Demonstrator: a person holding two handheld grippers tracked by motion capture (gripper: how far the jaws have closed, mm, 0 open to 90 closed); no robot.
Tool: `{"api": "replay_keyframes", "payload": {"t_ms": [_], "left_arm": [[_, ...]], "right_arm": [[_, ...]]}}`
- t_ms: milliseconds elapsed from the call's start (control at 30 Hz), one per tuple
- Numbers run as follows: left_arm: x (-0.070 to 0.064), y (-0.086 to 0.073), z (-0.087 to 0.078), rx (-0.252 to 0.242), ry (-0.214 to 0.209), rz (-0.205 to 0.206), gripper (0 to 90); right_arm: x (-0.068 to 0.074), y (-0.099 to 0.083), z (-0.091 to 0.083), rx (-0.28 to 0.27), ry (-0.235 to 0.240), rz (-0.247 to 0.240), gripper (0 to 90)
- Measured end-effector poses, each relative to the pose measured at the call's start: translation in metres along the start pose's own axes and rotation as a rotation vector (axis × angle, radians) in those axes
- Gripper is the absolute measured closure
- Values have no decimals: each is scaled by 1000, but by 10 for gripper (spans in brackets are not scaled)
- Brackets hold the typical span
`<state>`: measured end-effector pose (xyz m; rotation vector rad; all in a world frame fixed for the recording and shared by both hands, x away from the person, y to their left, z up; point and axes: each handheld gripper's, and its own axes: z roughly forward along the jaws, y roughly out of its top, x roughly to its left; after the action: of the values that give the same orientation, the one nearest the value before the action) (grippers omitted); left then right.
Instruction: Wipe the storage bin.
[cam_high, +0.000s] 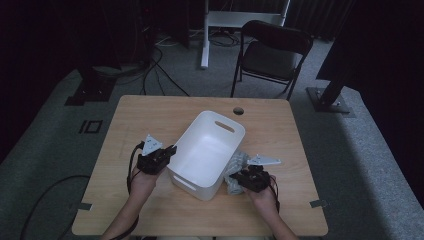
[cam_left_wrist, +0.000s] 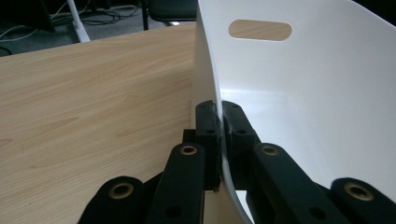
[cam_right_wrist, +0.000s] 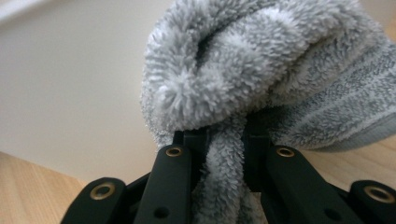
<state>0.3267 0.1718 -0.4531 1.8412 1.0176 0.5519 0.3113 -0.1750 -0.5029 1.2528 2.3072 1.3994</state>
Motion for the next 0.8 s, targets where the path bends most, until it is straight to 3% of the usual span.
{"api": "replay_keyframes", "payload": {"t_ms": [300,500,633,800], "left_arm": [[1,0,0,1,-6,-3,863],[2,0,1,-5,29,-6,869],[7,0,1,-7,35,-26,873],[7,0,1,-9,55,-9,877]], "right_arm": [[-12,-13,19,71,-27,25,774],[-14,-13,20,83,-22,35,773],[-12,-9,10,53,-5,28,773],[-3,5,-15,-46,30,28,774]]}}
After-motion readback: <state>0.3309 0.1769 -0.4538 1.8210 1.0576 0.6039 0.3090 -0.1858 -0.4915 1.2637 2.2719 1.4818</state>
